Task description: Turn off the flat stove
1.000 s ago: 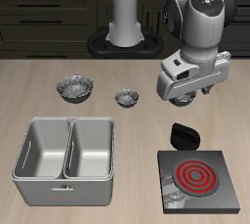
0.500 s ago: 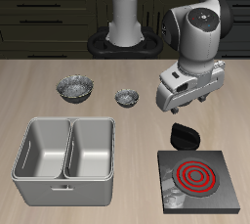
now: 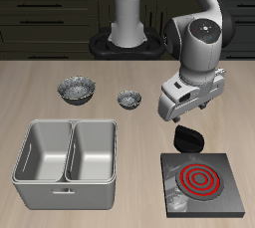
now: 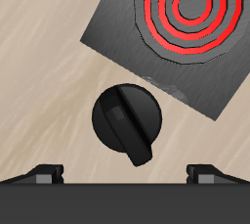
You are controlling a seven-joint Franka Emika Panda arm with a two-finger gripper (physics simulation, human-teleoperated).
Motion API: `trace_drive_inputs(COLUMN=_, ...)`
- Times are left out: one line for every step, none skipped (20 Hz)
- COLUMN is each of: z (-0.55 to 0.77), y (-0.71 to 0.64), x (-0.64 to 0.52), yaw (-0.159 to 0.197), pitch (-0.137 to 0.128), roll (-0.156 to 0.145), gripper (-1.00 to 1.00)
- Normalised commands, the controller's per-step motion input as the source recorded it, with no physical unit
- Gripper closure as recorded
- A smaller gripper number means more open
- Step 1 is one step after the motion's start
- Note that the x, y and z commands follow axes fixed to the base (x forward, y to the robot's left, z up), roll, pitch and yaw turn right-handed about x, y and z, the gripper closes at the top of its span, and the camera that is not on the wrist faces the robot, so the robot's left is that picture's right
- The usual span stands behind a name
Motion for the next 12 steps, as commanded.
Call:
trace_drive_inputs(z=-0.21, y=0.01, x=0.01, yaw=-0.017, pitch=0.048, roll=-0.019, gripper=-1.00)
trace_drive_inputs(z=-0.12, y=-0.01, x=-0.07, yaw=0.134, pitch=-0.030, roll=0.016, gripper=-1.00)
trace_drive_inputs(z=-0.24, y=-0.09, x=-0.05, yaw=0.060, pitch=0.017, roll=-0.018, gripper=-1.00)
trace_drive_inputs(z=-0.15, y=0.00, x=-0.04, yaw=0.083, pitch=-0.008, roll=-0.001, gripper=-1.00)
trace_drive_inputs(z=-0.06, y=-0.12, x=0.01, yaw=-0.011, pitch=0.017, roll=-0.006, gripper=-1.00)
trace_drive_inputs(z=0.00, y=-0.13, x=-0.02, yaw=0.000, pitch=0.000, roll=0.000, gripper=-1.00)
trace_drive_inputs(z=-0.30, y=0.04, x=-0.10, yaw=0.121, pitch=-0.038, roll=0.002, gripper=-1.00)
trace_drive_inputs(z=0.02, y=-0.11, x=-0.02, yaw=0.000, pitch=0.000, roll=0.000, gripper=-1.00)
trace_drive_inputs(z=-0.53, y=-0.03, x=-0.12, yaw=0.114, pitch=0.005, roll=0.025, gripper=-1.00)
trace_drive_inputs(z=0.02, y=-0.07, x=-0.01, yaw=0.000, pitch=0.000, roll=0.000, gripper=-1.00)
trace_drive_inputs(z=-0.34, y=-0.08, x=-0.04, yaw=0.009, pitch=0.046, roll=0.004, gripper=-1.00)
trace_drive_inputs(z=-0.01, y=-0.06, x=-0.02, yaw=0.000, pitch=0.000, roll=0.000, gripper=-1.00)
